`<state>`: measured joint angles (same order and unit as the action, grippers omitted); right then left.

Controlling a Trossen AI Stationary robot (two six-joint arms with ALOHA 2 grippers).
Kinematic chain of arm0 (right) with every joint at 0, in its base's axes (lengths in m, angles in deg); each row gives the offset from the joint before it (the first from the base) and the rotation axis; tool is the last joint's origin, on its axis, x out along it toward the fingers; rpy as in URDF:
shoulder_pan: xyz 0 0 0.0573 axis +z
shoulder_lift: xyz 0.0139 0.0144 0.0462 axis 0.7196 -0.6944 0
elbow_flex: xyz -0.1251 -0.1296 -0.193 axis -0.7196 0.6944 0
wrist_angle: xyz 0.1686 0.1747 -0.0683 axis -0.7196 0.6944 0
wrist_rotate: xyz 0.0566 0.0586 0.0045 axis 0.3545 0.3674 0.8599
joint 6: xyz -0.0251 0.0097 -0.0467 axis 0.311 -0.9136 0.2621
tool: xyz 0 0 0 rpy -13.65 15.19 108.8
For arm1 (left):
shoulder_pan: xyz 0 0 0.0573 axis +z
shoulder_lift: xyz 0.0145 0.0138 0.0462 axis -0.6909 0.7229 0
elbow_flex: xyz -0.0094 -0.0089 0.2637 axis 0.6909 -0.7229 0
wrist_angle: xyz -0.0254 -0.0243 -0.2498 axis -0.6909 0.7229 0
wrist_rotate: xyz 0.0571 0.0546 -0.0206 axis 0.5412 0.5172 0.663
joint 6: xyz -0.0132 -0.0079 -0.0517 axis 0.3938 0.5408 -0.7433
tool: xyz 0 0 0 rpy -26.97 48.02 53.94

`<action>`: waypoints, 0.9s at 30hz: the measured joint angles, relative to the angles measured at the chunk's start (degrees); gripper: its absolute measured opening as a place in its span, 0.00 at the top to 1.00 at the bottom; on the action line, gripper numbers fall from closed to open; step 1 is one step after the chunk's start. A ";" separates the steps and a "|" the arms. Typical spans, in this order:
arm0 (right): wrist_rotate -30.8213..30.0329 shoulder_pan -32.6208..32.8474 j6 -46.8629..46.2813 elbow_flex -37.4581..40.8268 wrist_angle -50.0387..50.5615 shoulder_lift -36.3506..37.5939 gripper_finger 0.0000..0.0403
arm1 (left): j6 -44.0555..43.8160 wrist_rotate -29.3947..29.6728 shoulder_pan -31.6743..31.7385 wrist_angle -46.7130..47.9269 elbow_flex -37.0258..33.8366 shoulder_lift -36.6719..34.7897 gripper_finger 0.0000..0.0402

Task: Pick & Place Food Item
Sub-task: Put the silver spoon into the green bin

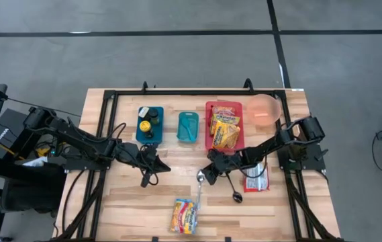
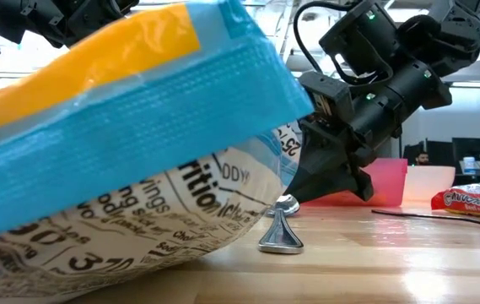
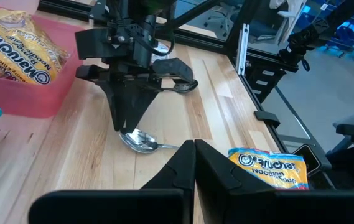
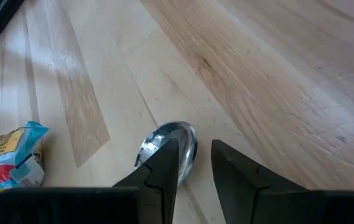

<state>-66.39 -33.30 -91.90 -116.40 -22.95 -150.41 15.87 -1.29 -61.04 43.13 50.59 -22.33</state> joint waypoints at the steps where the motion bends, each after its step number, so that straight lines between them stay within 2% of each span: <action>1: -0.01 0.01 0.06 0.00 -0.02 0.00 0.77 | 0.00 0.02 0.02 0.00 0.02 0.00 1.00; 22: 0.21 0.40 0.25 -0.15 -0.41 -0.04 0.77 | 0.00 0.02 0.01 0.00 0.00 0.01 1.00; 27: 0.95 0.59 -0.18 -1.47 -3.11 -3.93 0.77 | 0.00 0.01 0.02 -0.02 0.00 0.00 1.00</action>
<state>-65.43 -32.71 -92.09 -117.87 -26.06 -154.34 15.87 -1.28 -61.02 43.10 50.59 -22.33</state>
